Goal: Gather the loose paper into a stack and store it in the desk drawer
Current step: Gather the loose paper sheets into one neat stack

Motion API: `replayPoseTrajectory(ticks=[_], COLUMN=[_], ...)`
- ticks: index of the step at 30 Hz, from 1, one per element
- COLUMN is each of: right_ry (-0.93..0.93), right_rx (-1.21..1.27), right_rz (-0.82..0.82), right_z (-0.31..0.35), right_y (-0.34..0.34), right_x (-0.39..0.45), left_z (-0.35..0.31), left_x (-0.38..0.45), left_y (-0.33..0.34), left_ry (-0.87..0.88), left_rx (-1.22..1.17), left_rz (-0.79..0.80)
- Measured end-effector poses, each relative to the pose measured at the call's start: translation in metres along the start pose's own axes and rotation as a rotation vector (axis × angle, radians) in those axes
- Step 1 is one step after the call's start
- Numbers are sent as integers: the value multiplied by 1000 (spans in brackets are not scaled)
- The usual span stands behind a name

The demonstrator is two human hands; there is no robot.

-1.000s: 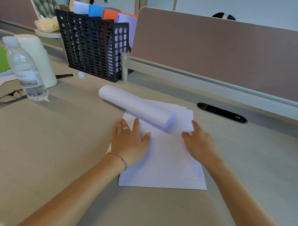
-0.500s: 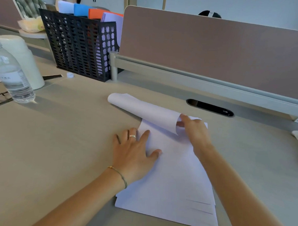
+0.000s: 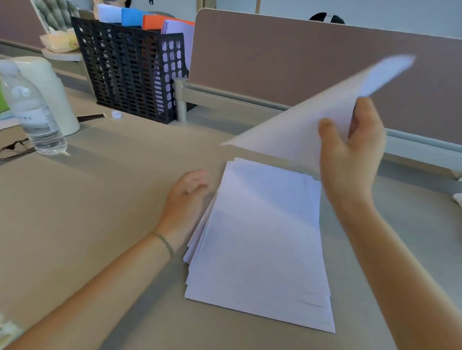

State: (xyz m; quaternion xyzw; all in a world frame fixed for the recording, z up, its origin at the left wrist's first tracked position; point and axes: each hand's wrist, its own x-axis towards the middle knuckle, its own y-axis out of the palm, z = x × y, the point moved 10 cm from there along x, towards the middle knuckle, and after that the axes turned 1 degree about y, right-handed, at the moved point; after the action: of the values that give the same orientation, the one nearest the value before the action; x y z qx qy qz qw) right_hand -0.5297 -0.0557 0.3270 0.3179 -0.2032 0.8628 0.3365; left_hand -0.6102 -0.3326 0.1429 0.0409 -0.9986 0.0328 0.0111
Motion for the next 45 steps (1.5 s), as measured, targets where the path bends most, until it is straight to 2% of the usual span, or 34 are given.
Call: replayPoseTrajectory(ticks=[2,4,7,10,13,18,23,25,26,28,29,31,32,34,36,39,45], right_ry=[-298,-499,-584,-474,-355,-194,-6,196,266,291,297,412,505,626,611,511,550], right_rx=[-183,-338,-503,-675,-777,-826,-813,-735,-694,-719,-751,-722,-649,-512,-539,-765,-730], right_rz=[44,134,392,660,852,1076,1223,1207,1123,961,962,1073,1112,1083,1004,922,934], right_z=[51,74,62,20,-13,-45,-55,-60,-64,-71,-75,-85,-88,-91,-96,-114,-122], right_y=[-12,-8,15,33,37,37,27,21,17,6,3,-2,-5,-13,-19,-23,-17], right_x=[-4,-17,-40,-62,-92,-135,-147,-144,-135,-116,-113,-118,-120,-115,-105,-102,-110], left_z=[0,1,2,1,2,1,0,2,0,-6,-7,-6,-7,-10,-11,-11,-2], left_x=[7,8,7,2,-1,-8,-9,-11,-13,-21,-23,-24,-25,-25,-18,-7,-3], left_y=[-8,-8,-7,-5,-4,19,35,41,46,56,60,66,68,69,65,52,47], left_ry=[-92,-157,-201,-235,-266,-268,-186,-177,-170,-162,-145,-140,-153,-173,-187,-207,-377], left_rx=[-135,-177,-177,-187,-178,-197,26,85,105,181,234,248,225,168,138,126,10], left_rz=[-25,8,23,25,3,65,193,208,223,256,283,303,303,308,292,209,179])
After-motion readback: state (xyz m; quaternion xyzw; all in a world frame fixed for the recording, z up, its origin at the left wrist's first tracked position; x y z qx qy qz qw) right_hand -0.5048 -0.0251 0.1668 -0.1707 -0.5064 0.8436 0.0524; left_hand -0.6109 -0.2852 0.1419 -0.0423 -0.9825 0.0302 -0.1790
